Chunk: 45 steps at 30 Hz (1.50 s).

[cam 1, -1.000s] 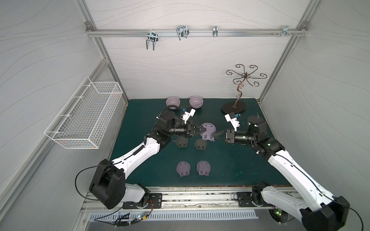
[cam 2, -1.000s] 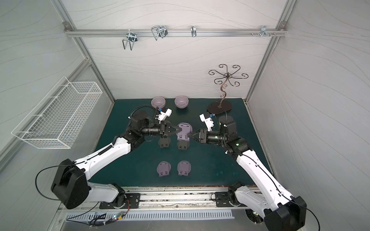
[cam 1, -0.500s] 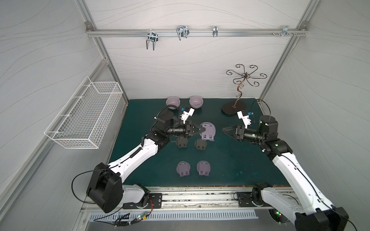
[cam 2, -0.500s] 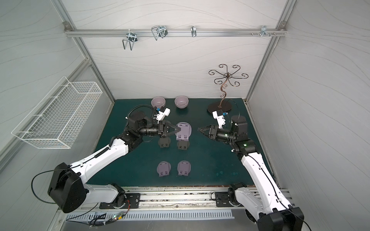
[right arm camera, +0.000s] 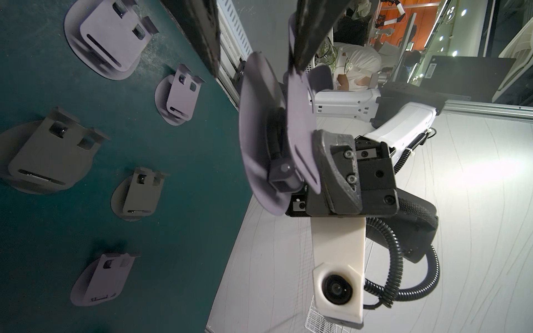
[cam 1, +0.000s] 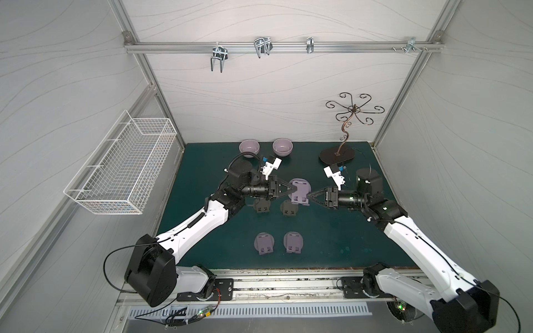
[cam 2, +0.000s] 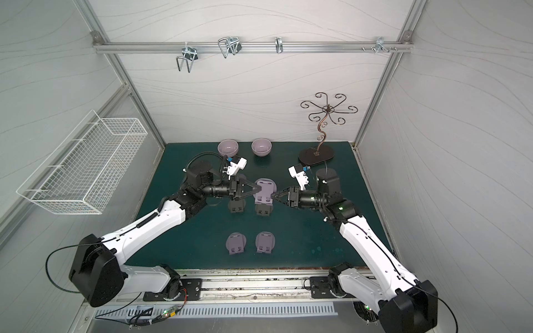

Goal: Open the phone stand

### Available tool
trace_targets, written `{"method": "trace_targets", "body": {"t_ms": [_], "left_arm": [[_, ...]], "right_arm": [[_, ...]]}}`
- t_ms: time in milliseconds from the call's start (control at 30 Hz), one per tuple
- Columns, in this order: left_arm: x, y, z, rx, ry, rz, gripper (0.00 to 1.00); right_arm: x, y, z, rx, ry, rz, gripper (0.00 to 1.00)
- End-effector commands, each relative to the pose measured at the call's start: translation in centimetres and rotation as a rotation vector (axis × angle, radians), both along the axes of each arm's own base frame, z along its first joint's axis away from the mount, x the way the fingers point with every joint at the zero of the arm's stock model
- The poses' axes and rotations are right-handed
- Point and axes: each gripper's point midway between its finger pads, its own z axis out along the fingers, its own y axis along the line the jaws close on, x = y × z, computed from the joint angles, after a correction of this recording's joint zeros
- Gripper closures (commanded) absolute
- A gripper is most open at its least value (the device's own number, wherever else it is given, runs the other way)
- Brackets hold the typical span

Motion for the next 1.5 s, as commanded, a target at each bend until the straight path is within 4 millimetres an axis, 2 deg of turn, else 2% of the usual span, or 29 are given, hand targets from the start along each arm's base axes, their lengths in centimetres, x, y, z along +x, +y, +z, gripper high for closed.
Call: {"method": "trace_targets", "body": {"t_ms": [0,233,367,567,833,933,1000,1067,1100,1267,1467], "left_arm": [[-0.8,0.0,3.5,-0.060,-0.109,-0.024,1.00],[-0.8,0.0,3.4,-0.056,-0.108,-0.022,1.00],[-0.9,-0.1,3.5,-0.058,-0.110,-0.027,1.00],[-0.9,-0.2,3.6,-0.059,-0.113,-0.026,1.00],[-1.0,-0.3,3.8,-0.059,-0.119,-0.032,1.00],[-0.9,-0.6,3.6,-0.058,-0.116,-0.037,1.00],[-0.9,-0.8,3.5,-0.060,-0.117,-0.041,1.00],[-0.8,-0.9,3.4,-0.063,-0.118,-0.041,1.00],[-0.7,-0.9,3.6,-0.067,-0.120,-0.040,1.00],[-0.9,-1.0,5.3,-0.115,-0.143,-0.051,1.00],[-1.2,-0.6,10.5,-0.188,-0.265,-0.060,1.00]], "right_arm": [[0.6,-0.1,0.0,0.000,-0.020,-0.019,0.59],[1.6,-2.8,1.0,0.022,-0.040,-0.100,0.59],[1.3,-2.0,1.0,0.026,-0.035,-0.056,0.59],[0.5,0.1,-0.1,0.003,-0.026,0.000,0.60],[0.1,1.2,-1.2,0.008,0.004,0.042,0.62],[-0.3,1.8,-0.7,0.044,0.007,0.068,0.67],[-0.5,2.1,-0.1,0.080,0.011,0.084,0.78],[-0.6,2.4,0.0,0.099,0.025,0.095,0.97],[-0.6,2.5,-0.2,0.097,0.035,0.097,1.00],[-1.0,2.8,-1.8,0.074,0.089,0.137,1.00],[-2.5,3.0,-5.6,-0.002,0.235,0.220,1.00]]}}
